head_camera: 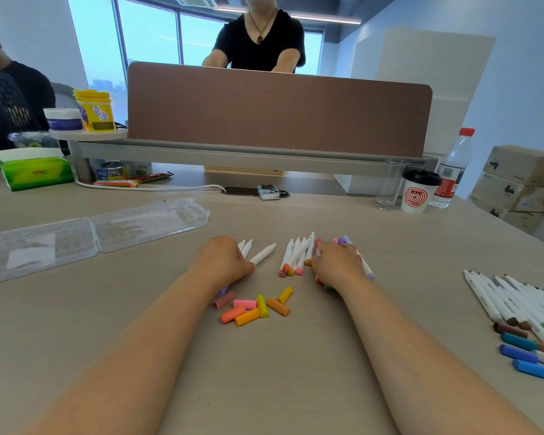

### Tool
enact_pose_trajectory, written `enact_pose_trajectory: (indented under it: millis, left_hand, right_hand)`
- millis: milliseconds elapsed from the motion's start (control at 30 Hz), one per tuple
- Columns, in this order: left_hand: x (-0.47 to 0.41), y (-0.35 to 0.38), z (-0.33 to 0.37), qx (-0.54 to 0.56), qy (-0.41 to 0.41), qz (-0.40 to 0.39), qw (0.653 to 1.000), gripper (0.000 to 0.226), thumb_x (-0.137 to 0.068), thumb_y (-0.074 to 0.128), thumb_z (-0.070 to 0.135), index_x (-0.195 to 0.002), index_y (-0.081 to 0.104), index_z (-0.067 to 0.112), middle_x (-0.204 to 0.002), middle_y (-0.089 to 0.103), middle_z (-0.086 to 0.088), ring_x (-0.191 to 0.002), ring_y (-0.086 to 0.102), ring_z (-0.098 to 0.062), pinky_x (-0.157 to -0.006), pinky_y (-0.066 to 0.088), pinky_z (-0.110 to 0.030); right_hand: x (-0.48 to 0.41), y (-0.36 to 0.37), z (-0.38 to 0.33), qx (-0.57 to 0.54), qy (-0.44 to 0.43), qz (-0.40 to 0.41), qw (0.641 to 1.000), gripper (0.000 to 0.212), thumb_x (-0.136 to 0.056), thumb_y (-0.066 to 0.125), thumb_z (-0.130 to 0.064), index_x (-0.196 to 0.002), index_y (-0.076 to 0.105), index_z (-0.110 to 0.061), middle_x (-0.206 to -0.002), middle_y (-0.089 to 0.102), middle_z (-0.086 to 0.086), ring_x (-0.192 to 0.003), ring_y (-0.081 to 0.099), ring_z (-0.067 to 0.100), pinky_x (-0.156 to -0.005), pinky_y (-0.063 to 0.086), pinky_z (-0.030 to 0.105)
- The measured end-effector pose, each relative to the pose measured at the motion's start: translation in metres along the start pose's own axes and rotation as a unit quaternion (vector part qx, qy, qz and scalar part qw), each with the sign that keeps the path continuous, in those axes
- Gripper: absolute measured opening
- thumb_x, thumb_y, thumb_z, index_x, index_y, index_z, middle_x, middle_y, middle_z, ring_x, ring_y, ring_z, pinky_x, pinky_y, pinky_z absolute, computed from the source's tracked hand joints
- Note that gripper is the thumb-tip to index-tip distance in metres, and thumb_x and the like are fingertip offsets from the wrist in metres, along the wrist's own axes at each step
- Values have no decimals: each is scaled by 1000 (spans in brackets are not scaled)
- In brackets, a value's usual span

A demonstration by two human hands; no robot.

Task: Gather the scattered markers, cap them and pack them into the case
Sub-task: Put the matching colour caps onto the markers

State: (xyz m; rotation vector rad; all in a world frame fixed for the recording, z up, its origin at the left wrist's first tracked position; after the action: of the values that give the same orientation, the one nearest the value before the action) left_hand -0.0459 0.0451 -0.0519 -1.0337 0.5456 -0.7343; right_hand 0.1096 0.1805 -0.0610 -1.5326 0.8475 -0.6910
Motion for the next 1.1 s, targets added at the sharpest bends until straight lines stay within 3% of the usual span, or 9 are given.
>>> enact_pose_trajectory:
  millis: [133, 200, 267, 367, 567, 767, 867, 967, 1100]
  left_hand:
    - [-1, -9, -8, 127, -29, 8, 991, 19, -83, 66, 32, -81, 68, 13, -75, 63, -7, -63, 53, -16, -57, 42, -25]
    - [-1, -12, -13, 183, -41, 15, 982, 19, -84, 66, 32, -77, 64, 14, -67, 59, -3, -56, 49, -14, -53, 42, -25]
    - [-2, -12, -15, 212, -45, 23, 976, 24, -84, 66, 34, -73, 62, 13, -63, 56, -2, -54, 49, -14, -49, 41, -23]
    - [-3, -10, -16, 229, -45, 22, 972, 25, -85, 65, 34, -71, 61, 13, -63, 55, -2, -54, 49, -14, -50, 42, -23]
    - [-3, -10, -16, 248, -36, 25, 968, 23, -85, 64, 34, -73, 59, 15, -69, 57, -1, -60, 50, -14, -61, 46, -27]
    - [0, -11, -13, 245, -7, 21, 969, 19, -87, 62, 32, -82, 58, 14, -83, 63, -1, -63, 49, -11, -58, 45, -26]
    - [3, -12, -12, 330, -17, -1, 944, 13, -91, 58, 27, -93, 60, 15, -98, 71, -5, -65, 52, -4, -55, 42, -19]
    - [8, -11, -10, 430, -26, -27, 902, 30, -92, 55, 22, -122, 56, 13, -91, 68, -1, -68, 58, 0, -49, 43, -11]
    - [12, -9, -8, 467, -35, -55, 882, 32, -90, 59, 15, -121, 56, 10, -87, 65, -2, -71, 62, -6, -53, 49, -13]
  right_hand:
    - [18, -34, -21, -175, -110, 126, 970, 25, -92, 50, -15, -110, 67, -18, -117, 59, 2, -109, 51, 18, -90, 36, 23]
    - [34, -33, -47, -254, -200, 35, 945, 18, -88, 62, -18, -104, 71, -18, -105, 65, -2, -97, 56, 13, -82, 43, 22]
    - [47, -22, -70, -230, -260, -71, 935, 18, -83, 69, -22, -100, 73, -19, -95, 64, -7, -90, 55, 10, -77, 45, 22]
    - [56, -13, -85, -196, -298, -139, 924, 23, -79, 73, -24, -102, 72, -22, -88, 59, -12, -85, 50, 6, -75, 44, 20]
    - [54, -7, -87, -190, -284, -137, 930, 18, -81, 71, -24, -98, 70, -18, -85, 56, -10, -76, 49, 5, -68, 42, 16]
    - [42, -9, -78, -172, -242, -77, 952, 21, -89, 61, -25, -108, 70, -20, -108, 65, -2, -90, 51, 6, -82, 44, 21]
    - [42, -5, -78, -146, -248, -108, 952, 25, -85, 66, -30, -109, 69, -22, -111, 64, -4, -91, 51, 6, -83, 45, 21]
    - [40, -4, -78, -136, -246, -89, 955, 18, -86, 66, -19, -103, 70, -19, -107, 64, -1, -89, 53, 6, -78, 44, 18]
    - [36, -14, -72, -211, -241, -21, 947, 13, -84, 66, -14, -94, 61, -21, -96, 59, -4, -86, 54, 11, -75, 48, 20]
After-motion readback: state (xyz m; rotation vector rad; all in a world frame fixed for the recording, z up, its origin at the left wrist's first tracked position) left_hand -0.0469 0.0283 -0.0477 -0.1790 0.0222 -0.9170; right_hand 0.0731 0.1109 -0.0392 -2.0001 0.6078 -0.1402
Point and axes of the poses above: each hand's wrist, its own x-axis away from the middle knuckle, its own y-axis out of the palm, z = x × y, the point moved 7 cm from there along -x, towards the middle knuckle
